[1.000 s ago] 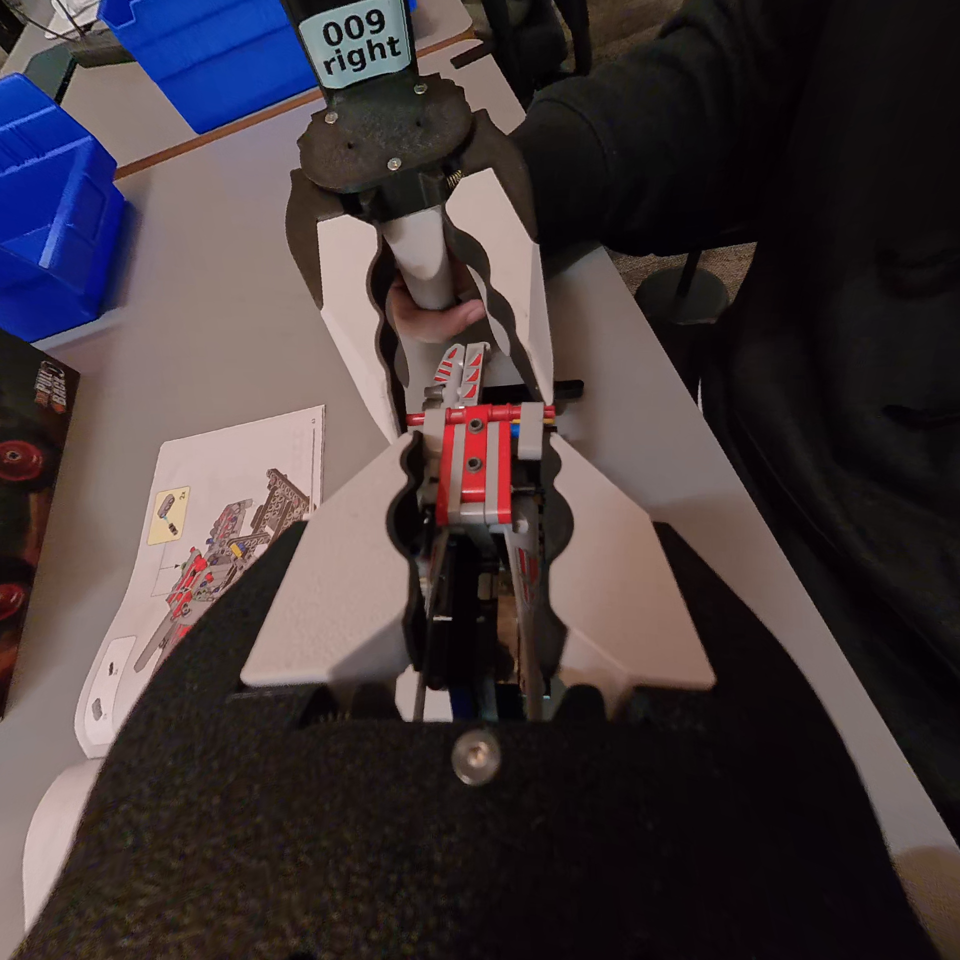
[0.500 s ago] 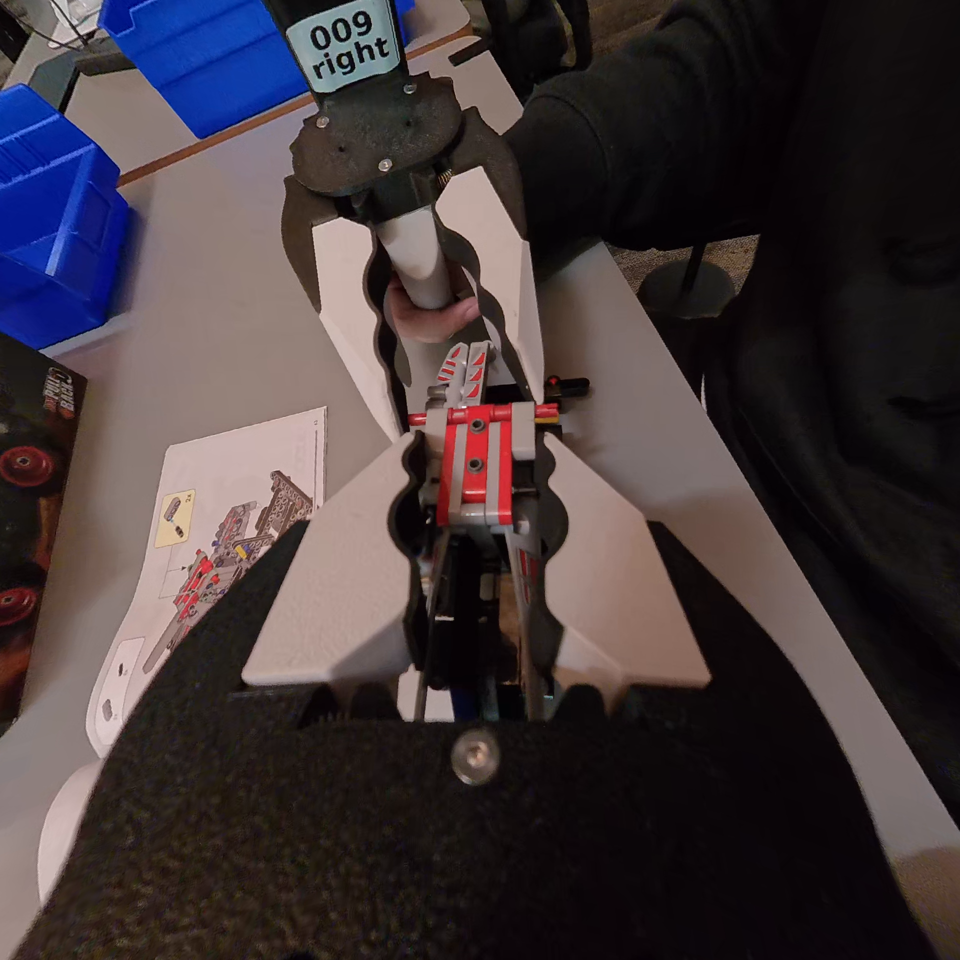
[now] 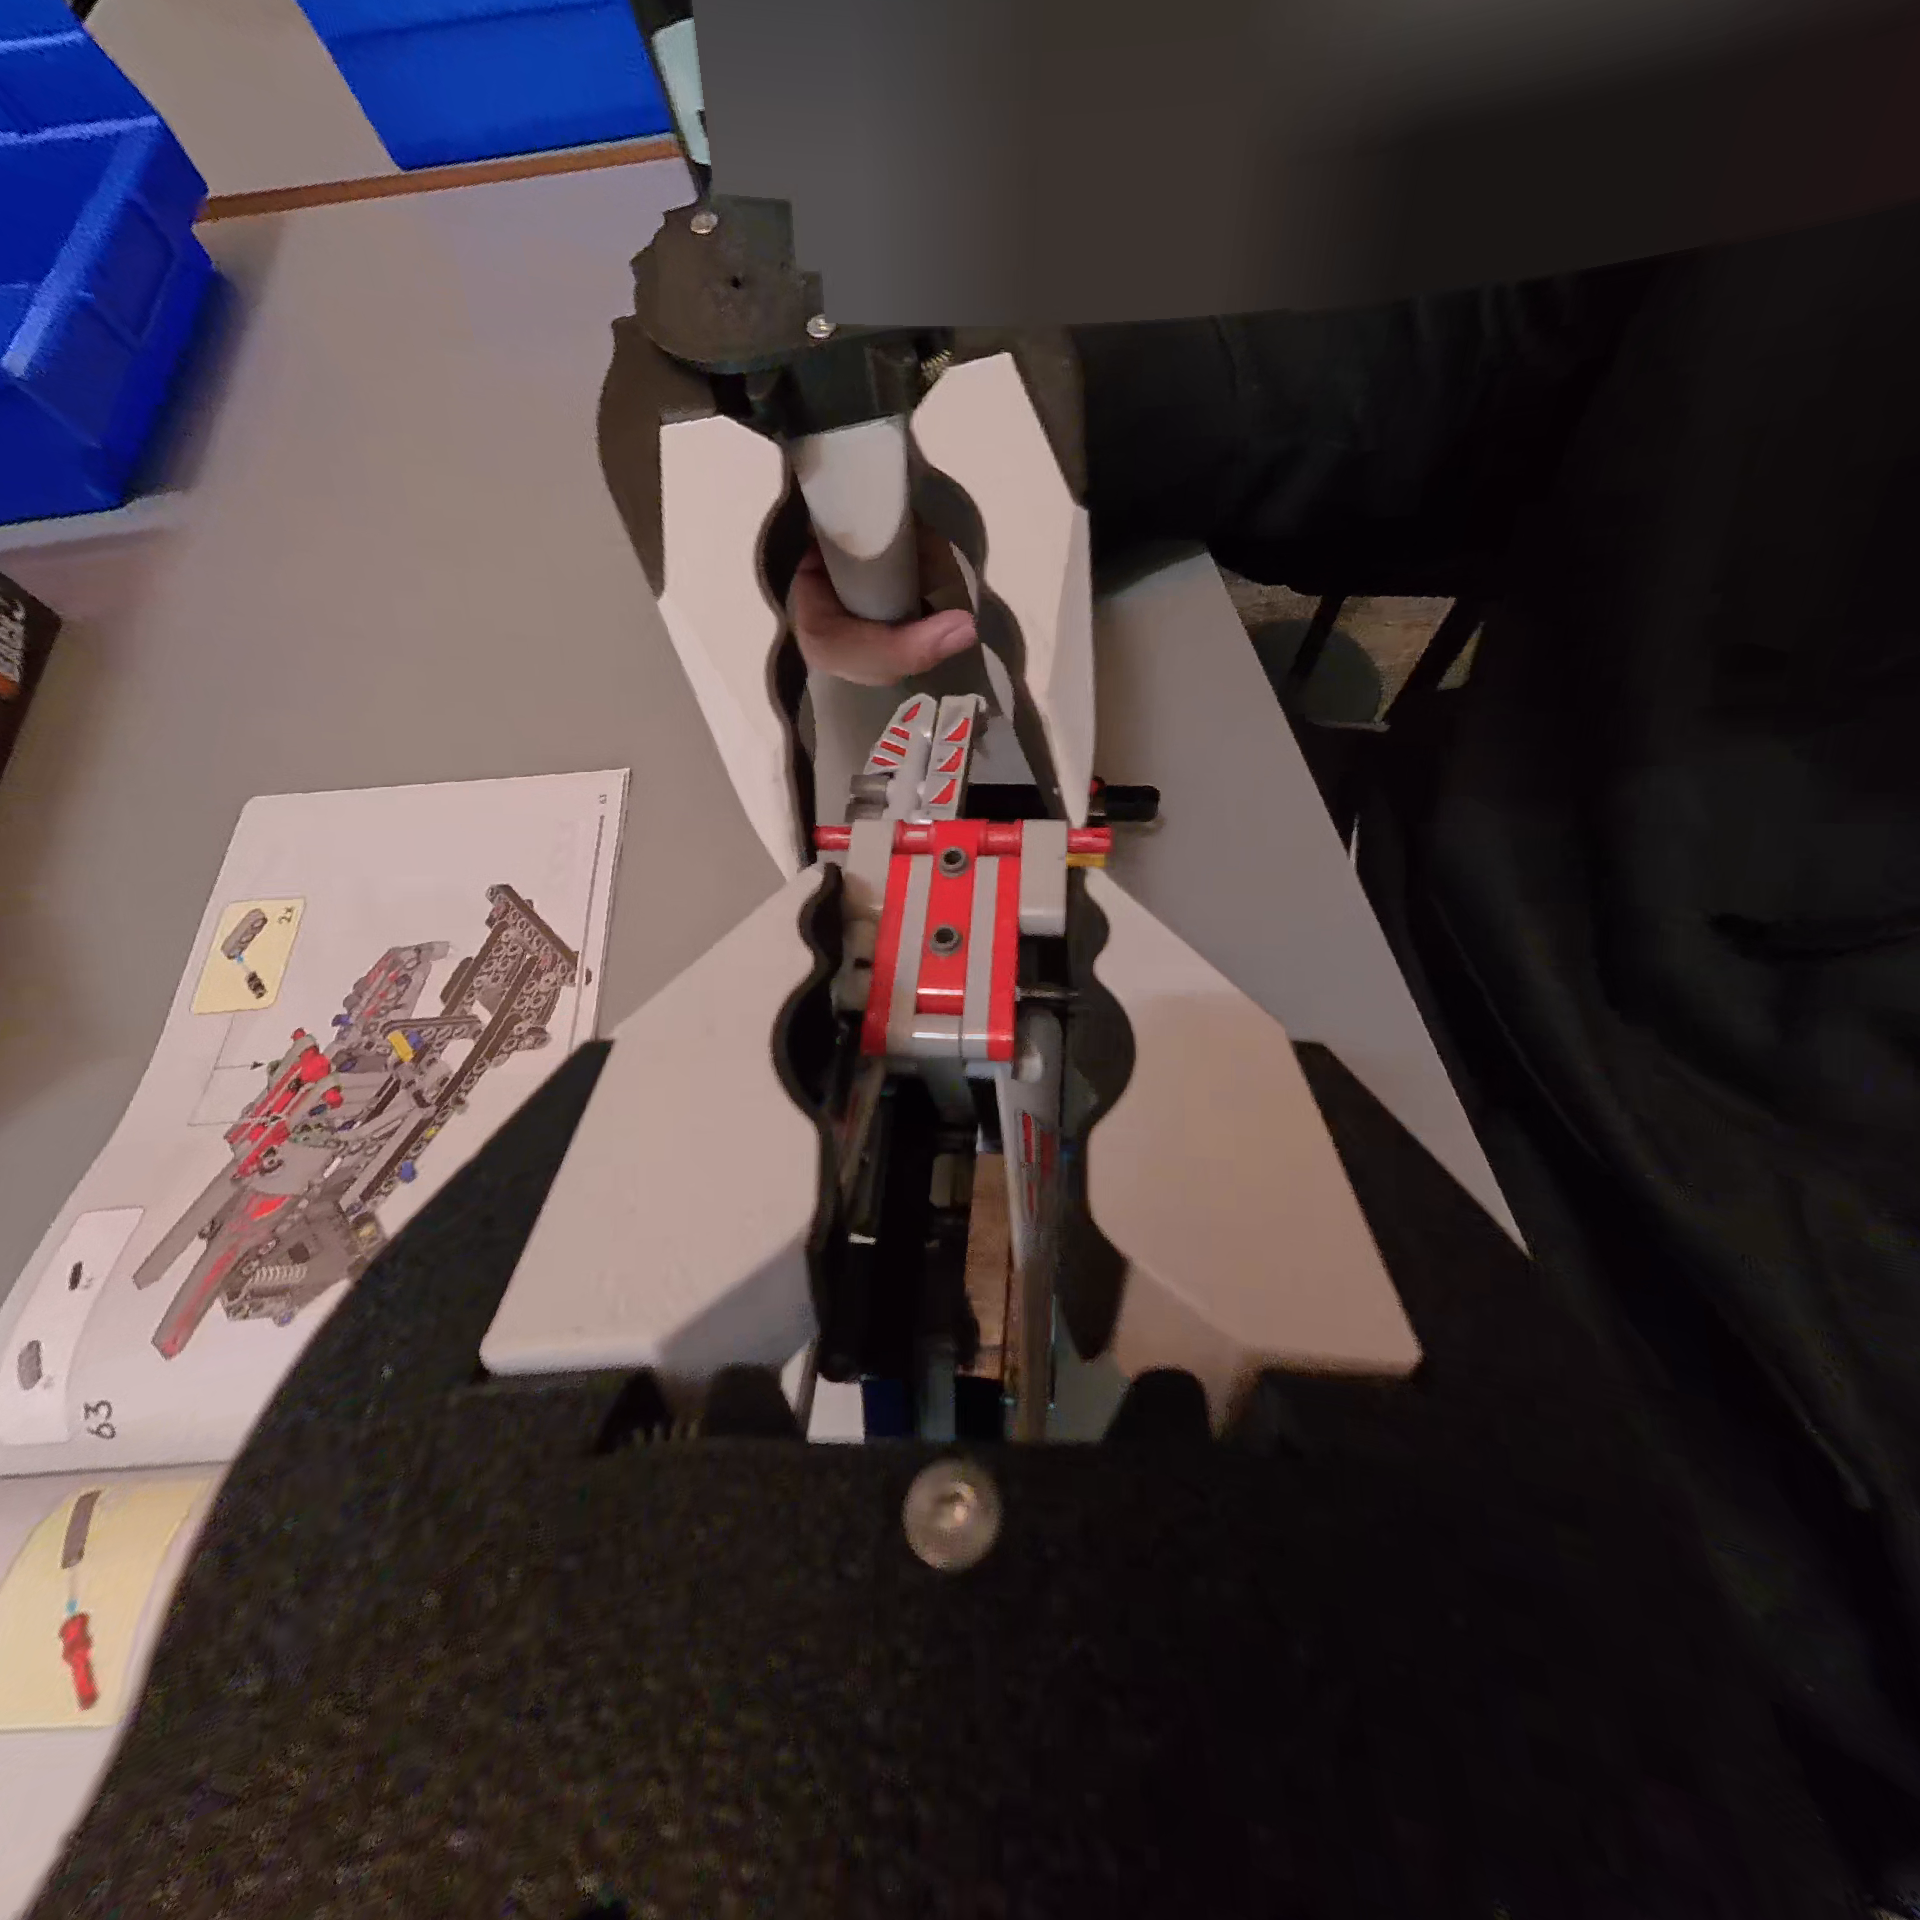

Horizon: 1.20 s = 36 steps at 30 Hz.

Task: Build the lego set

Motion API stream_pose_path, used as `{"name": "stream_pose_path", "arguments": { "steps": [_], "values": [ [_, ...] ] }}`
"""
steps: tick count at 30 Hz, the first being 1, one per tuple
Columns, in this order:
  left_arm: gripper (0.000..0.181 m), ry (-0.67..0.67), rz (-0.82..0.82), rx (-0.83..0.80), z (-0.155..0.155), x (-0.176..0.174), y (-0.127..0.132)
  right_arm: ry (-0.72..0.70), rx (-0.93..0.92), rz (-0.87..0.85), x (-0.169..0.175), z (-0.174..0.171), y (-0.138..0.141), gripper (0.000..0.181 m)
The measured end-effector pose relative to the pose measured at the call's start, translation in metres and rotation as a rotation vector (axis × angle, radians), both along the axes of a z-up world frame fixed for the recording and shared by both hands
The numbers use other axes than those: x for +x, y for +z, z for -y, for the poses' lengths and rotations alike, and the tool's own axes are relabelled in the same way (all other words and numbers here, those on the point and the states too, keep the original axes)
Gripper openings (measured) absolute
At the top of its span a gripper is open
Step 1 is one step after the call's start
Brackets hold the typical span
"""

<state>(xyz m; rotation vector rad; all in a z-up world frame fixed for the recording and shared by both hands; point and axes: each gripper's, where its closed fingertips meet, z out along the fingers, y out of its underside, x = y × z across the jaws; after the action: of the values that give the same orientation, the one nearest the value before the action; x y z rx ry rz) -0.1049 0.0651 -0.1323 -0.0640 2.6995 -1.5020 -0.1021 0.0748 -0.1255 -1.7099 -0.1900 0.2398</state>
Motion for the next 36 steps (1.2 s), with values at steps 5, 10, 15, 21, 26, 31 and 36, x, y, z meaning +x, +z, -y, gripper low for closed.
{"name": "stream_pose_path", "arguments": {
  "steps": [5, 10, 15, 21, 26, 31, 36],
  "values": [
    [0.04, 0.005, 0.024, 0.018, 0.0, 0.0, -0.001, -0.004, 0.0, 0.013, 0.0, 0.0, -0.001, 0.046],
    [0.039, 0.007, 0.076, 0.03, 0.0, 0.001, -0.001, -0.009, 0.001, 0.036, -0.001, 0.0, -0.001, 0.046],
    [0.04, 0.004, 0.048, 0.031, 0.0, -0.001, -0.001, -0.003, 0.003, 0.039, -0.002, 0.001, -0.001, 0.046],
    [0.042, -0.008, 0.122, 0.053, 0.001, 0.0, -0.004, -0.071, 0.043, 0.116, 0.0, 0.001, 0.002, 0.065],
    [0.041, 0.0, 0.157, 0.073, 0.0, 0.002, -0.005, -0.115, 0.063, 0.071, -0.001, -0.002, 0.007, 0.069],
    [0.04, 0.004, 0.193, 0.102, -0.002, 0.003, -0.006, -0.153, -0.025, 0.149, -0.001, -0.01, -0.007, 0.068],
    [0.04, -0.01, 0.219, 0.12, -0.003, 0.002, -0.006, -0.142, -0.032, 0.17, -0.005, -0.01, -0.009, 0.058]
  ]
}}
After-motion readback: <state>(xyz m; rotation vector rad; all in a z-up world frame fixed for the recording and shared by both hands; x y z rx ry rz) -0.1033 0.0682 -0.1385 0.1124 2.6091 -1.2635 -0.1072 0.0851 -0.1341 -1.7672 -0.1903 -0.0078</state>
